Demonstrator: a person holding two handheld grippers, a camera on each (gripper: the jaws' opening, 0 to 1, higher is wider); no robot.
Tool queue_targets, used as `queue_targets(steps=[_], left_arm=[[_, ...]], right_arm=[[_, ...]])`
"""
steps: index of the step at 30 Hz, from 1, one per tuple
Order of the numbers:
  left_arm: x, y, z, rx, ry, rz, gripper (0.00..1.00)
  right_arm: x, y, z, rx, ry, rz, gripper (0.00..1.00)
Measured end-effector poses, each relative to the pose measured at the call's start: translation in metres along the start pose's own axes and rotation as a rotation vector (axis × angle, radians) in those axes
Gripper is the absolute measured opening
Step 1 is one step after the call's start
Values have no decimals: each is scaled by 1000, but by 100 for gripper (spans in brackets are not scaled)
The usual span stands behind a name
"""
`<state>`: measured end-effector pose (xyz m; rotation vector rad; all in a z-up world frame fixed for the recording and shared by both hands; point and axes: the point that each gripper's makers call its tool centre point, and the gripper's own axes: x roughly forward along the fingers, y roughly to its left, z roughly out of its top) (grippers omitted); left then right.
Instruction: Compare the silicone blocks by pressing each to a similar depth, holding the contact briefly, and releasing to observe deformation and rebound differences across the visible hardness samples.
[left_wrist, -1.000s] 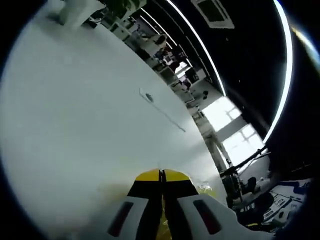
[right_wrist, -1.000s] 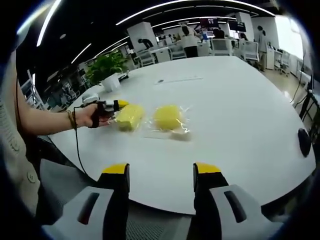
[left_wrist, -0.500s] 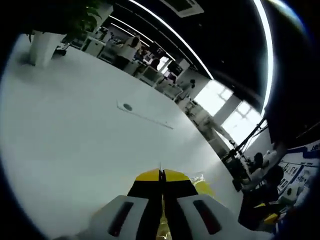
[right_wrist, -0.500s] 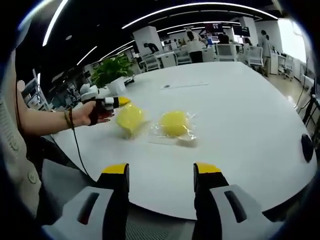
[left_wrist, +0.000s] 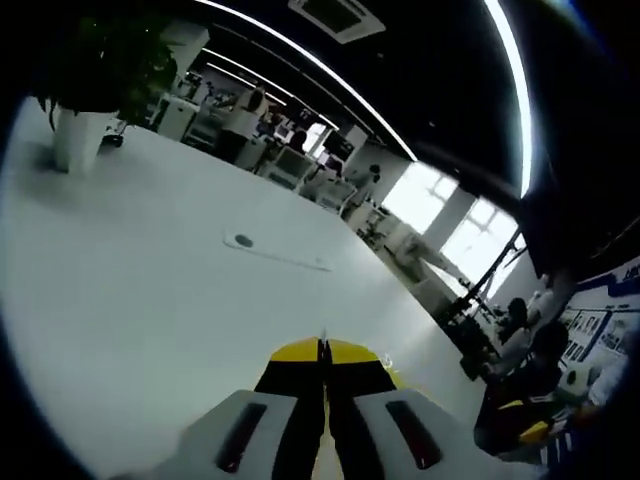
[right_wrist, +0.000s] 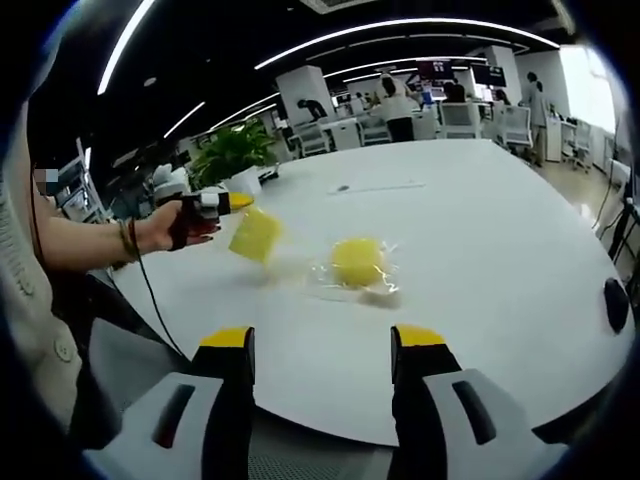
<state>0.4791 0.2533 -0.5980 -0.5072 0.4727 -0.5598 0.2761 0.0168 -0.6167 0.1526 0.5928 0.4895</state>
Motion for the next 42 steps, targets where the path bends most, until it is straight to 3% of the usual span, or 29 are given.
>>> queue_targets(steps=[9,20,31,36,42], left_arm=[[-26,-31,24,106,-46,-18,0],[-53,-66,50,163,-99,-58,0],[-66,-94,61,209,-111,-103,0],[-69,-109,62,239,-101,-133,0],[-68,-117,56,292,-71,-152,0]], right_arm=[[-4,10,6,-22,-31,43,51],[-10,17,14,-65,-52,93,55],[-11,32,10,-102,-28,180,65],[-8,51,30,-90,-17,274,69],[2,62,68,-175,-57,340,70]])
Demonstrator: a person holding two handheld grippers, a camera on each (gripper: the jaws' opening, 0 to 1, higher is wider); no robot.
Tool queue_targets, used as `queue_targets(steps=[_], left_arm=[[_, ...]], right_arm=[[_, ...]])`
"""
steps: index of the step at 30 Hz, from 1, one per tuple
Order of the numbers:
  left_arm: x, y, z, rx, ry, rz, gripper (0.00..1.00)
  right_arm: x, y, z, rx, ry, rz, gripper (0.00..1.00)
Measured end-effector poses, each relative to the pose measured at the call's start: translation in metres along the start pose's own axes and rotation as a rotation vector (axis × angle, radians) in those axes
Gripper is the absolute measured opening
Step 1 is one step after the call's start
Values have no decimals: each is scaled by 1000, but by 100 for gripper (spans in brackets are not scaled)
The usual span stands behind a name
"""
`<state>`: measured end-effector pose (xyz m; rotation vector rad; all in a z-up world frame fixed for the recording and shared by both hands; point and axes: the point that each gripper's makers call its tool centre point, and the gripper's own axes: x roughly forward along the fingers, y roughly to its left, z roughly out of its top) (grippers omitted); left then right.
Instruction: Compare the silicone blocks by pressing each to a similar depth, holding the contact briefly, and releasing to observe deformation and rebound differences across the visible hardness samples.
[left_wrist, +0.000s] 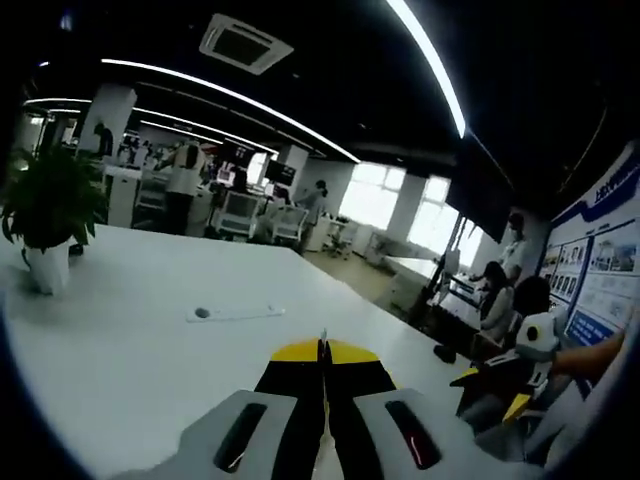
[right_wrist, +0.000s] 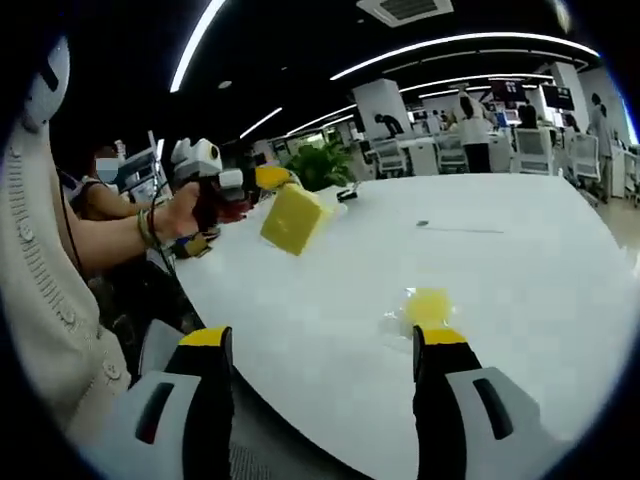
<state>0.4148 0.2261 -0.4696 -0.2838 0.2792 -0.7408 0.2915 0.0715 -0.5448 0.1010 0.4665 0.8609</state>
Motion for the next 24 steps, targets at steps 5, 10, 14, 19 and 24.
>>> queue_targets(steps=[5,10,14,19,24], left_arm=[[4,-1,2,2,12,-23,0],[9,-3,3,33,39,-75,0],[14,-3,4,57,54,-91,0],[21,-5,7,68,61,-118,0],[28,-8,11,64,60,-150,0]], right_arm=[[13,-5,19,-68,11,43,70],[26,-12,27,-148,70,103,70],[35,-20,38,-202,95,130,70],[47,-27,50,-244,103,146,70],[62,-31,63,-295,106,179,70]])
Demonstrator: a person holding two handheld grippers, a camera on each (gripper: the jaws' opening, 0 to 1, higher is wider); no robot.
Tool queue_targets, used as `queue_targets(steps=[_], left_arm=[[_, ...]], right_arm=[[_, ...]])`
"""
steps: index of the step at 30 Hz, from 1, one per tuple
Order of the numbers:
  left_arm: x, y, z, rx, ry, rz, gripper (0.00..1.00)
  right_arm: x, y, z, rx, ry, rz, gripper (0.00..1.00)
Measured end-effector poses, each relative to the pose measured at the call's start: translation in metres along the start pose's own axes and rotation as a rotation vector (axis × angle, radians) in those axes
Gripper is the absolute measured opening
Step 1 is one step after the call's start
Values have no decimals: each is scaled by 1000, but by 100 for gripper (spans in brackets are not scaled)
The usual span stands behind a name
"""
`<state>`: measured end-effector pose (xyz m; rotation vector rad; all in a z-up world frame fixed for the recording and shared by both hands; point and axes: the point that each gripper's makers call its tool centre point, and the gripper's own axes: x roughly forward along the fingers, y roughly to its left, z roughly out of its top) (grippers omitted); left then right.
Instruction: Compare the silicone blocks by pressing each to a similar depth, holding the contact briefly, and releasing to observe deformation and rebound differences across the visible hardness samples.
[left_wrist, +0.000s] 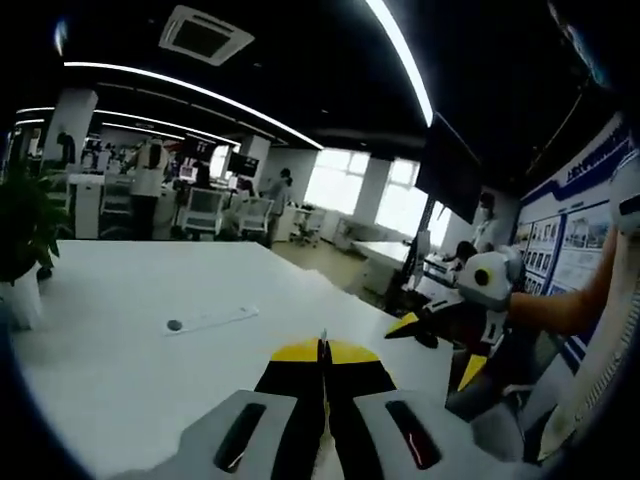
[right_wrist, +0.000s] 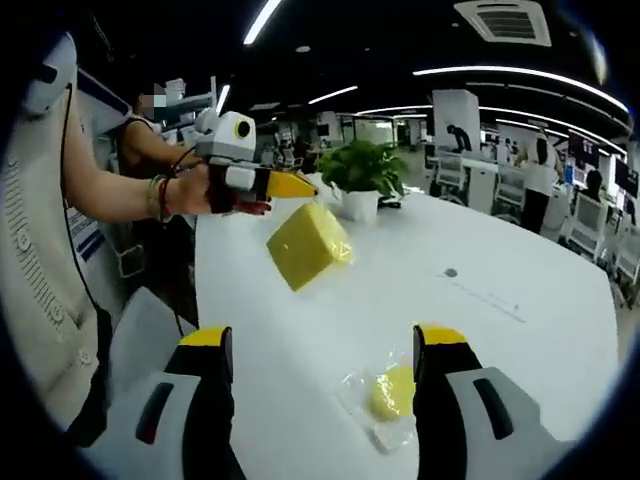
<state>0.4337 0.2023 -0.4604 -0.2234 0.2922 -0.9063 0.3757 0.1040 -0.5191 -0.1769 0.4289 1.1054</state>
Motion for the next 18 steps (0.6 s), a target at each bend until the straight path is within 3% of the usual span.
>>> queue_targets(steps=[18], left_arm=[[24,-14,-4,35,62,-88,0]], right_arm=[[49,-17,16,-96,41,87,68]])
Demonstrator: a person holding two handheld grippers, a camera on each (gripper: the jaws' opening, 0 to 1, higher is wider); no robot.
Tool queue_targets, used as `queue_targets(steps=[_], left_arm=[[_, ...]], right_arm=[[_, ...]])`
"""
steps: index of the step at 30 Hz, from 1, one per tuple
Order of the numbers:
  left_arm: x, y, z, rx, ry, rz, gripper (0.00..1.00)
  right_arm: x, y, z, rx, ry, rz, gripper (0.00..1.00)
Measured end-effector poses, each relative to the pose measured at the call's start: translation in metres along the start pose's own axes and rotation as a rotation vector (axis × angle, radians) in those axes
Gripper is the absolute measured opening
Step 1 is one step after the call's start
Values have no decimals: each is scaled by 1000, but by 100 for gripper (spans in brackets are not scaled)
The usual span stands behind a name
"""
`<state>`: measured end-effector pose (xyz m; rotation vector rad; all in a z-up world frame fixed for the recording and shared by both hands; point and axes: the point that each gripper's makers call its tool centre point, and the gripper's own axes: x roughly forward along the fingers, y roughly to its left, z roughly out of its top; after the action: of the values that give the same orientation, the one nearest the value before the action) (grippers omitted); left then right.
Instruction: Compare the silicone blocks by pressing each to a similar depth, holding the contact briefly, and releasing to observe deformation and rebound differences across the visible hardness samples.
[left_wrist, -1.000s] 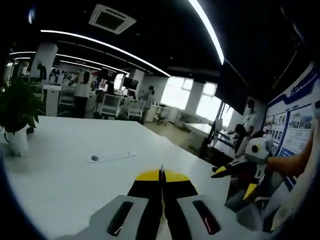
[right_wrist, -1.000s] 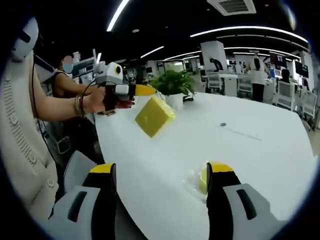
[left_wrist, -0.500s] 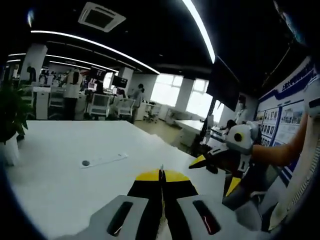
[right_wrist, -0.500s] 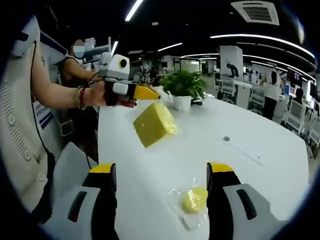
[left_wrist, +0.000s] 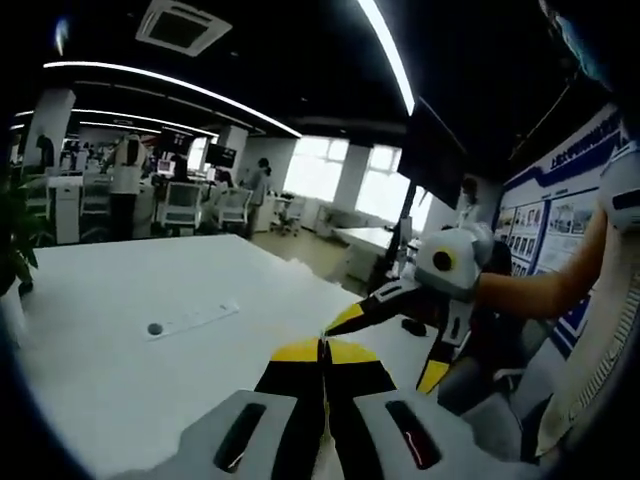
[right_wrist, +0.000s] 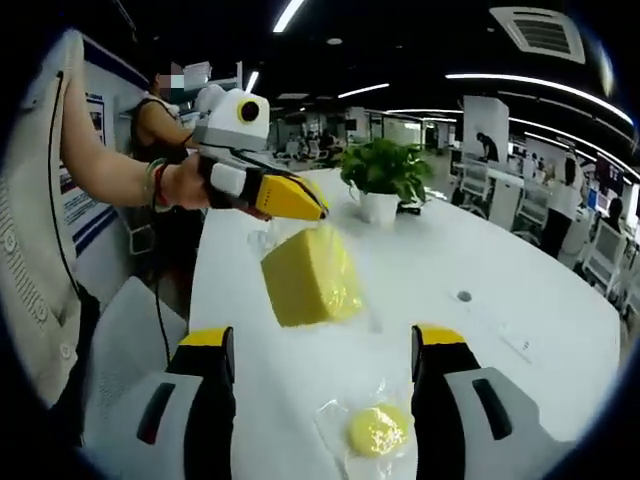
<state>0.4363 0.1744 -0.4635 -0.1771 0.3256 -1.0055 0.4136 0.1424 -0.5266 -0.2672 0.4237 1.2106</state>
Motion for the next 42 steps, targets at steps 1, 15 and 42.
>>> queue_targets(steps=[1,15,42], left_arm=[[2,-1,0,0,3,-6,0],[13,-12,-1,12,20,-83,0],[13,-42,-7,118,86,-220,0]], right_arm=[[2,-1,0,-5,2,4,68],[31,-3,0,-45,47,72,67],[53,21,-9,-87,127,199,32]])
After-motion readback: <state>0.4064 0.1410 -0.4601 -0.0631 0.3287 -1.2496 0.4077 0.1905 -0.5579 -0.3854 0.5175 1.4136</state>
